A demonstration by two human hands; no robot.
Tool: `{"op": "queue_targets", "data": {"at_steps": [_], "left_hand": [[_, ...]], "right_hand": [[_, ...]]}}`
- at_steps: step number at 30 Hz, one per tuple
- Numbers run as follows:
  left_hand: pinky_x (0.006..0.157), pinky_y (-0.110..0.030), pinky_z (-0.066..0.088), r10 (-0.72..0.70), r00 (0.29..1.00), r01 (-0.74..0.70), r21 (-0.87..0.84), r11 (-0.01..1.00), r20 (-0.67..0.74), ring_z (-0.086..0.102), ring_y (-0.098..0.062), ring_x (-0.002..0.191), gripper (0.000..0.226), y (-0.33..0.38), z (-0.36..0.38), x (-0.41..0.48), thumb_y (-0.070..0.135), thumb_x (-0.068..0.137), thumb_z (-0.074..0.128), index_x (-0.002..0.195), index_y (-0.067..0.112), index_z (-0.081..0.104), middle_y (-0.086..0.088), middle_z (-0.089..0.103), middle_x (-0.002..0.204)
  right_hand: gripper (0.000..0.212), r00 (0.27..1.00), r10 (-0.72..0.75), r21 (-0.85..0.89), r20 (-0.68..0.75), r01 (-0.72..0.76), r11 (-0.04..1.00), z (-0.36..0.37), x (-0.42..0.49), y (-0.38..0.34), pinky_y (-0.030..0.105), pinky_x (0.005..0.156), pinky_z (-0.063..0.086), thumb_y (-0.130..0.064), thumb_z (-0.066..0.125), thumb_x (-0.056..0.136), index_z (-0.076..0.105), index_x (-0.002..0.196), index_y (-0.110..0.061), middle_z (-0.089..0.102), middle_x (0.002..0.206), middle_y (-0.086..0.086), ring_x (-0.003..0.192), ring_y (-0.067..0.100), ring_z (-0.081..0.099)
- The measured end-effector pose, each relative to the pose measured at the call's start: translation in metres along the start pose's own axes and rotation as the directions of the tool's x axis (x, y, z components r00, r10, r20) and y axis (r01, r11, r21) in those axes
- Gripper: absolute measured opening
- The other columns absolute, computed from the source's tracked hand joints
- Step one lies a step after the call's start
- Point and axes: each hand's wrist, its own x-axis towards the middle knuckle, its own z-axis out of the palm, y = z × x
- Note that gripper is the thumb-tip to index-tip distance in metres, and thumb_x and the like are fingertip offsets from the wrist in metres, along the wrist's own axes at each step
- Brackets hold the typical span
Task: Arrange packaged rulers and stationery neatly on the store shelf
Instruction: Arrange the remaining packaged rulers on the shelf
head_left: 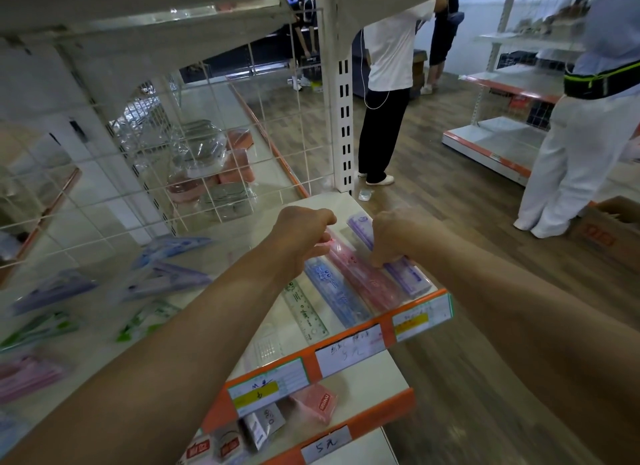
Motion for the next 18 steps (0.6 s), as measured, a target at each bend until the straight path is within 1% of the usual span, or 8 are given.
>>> {"op": "queue_targets", "data": {"at_steps": [3,6,8,10,12,16,17,18], "left_hand": [[0.081,-0.036,0.056,-0.003,1.0,0.003,0.016,1.0,0.002,0.059,-0.022,0.077,0.018,0.0,0.0,0.0,0.01,0.088,0.061,0.099,-0.003,0.059,-0.011,0.055,0.081],[0.082,-0.037,0.054,-0.008,1.0,0.008,0.034,0.999,0.009,0.059,-0.023,0.081,0.02,0.0,-0.001,0.0,0.011,0.088,0.06,0.102,-0.003,0.059,-0.012,0.056,0.084],[0.082,-0.036,0.054,-0.01,1.0,0.009,0.042,0.999,0.015,0.059,-0.022,0.082,0.022,-0.001,-0.002,0.0,0.012,0.088,0.06,0.104,-0.003,0.059,-0.012,0.056,0.086],[0.081,-0.035,0.054,-0.014,1.0,0.013,0.045,0.999,0.02,0.059,-0.022,0.082,0.023,-0.002,-0.002,0.001,0.012,0.088,0.06,0.105,-0.003,0.059,-0.012,0.057,0.088],[0.081,-0.036,0.054,-0.02,1.0,0.019,0.042,0.999,0.019,0.059,-0.022,0.082,0.021,-0.003,-0.001,0.001,0.012,0.088,0.06,0.104,-0.002,0.06,-0.012,0.057,0.088],[0.08,-0.035,0.054,-0.012,1.0,0.011,0.062,0.998,0.023,0.058,-0.021,0.081,0.012,-0.002,0.002,0.0,0.01,0.088,0.059,0.095,0.0,0.06,-0.013,0.057,0.086],[0.077,-0.033,0.053,0.017,1.0,-0.019,0.1,0.995,0.026,0.058,-0.021,0.081,0.01,-0.002,0.003,0.001,0.009,0.088,0.059,0.095,0.002,0.061,-0.012,0.058,0.087],[0.075,-0.031,0.051,0.075,0.997,-0.079,0.185,0.98,0.029,0.057,-0.02,0.083,0.011,-0.001,0.004,0.002,0.008,0.088,0.057,0.097,0.003,0.063,-0.01,0.059,0.088]], "right_hand": [[0.028,0.999,-0.003,0.004,0.038,0.003,1.0,-0.003,-0.002,0.0,0.03,0.072,0.052,-0.03,0.07,0.079,0.048,0.077,-0.011,0.046,0.064,0.001,0.059,0.017,0.051],[0.029,0.998,-0.018,0.036,0.067,0.016,0.999,-0.007,-0.005,0.001,0.033,0.078,0.053,-0.03,0.07,0.081,0.058,0.097,-0.009,0.046,0.068,0.0,0.074,0.02,0.055],[0.038,0.997,-0.025,0.061,0.076,0.02,0.998,-0.008,-0.007,0.002,0.032,0.081,0.052,-0.03,0.069,0.083,0.058,0.111,-0.005,0.048,0.074,0.001,0.078,0.02,0.055],[0.045,0.997,-0.023,0.089,0.076,0.016,0.996,-0.007,-0.007,0.004,0.032,0.084,0.053,-0.03,0.069,0.084,0.058,0.117,-0.003,0.051,0.086,0.003,0.085,0.023,0.059],[0.048,0.997,-0.015,0.125,0.074,0.006,0.992,-0.006,-0.008,0.007,0.032,0.085,0.053,-0.031,0.071,0.083,0.057,0.119,-0.002,0.052,0.09,0.005,0.093,0.025,0.063],[0.047,0.998,-0.01,0.17,0.067,-0.001,0.985,-0.003,-0.009,0.011,0.032,0.085,0.054,-0.031,0.071,0.083,0.058,0.116,0.0,0.061,0.102,0.01,0.097,0.026,0.064],[0.047,0.998,-0.012,0.185,0.064,0.0,0.983,-0.003,-0.009,0.013,0.033,0.086,0.054,-0.032,0.071,0.083,0.058,0.115,0.0,0.061,0.102,0.01,0.098,0.027,0.065],[0.047,0.998,-0.012,0.204,0.065,-0.002,0.979,-0.002,-0.008,0.014,0.035,0.087,0.054,-0.032,0.072,0.082,0.058,0.114,-0.001,0.061,0.101,0.01,0.098,0.027,0.065]]}}
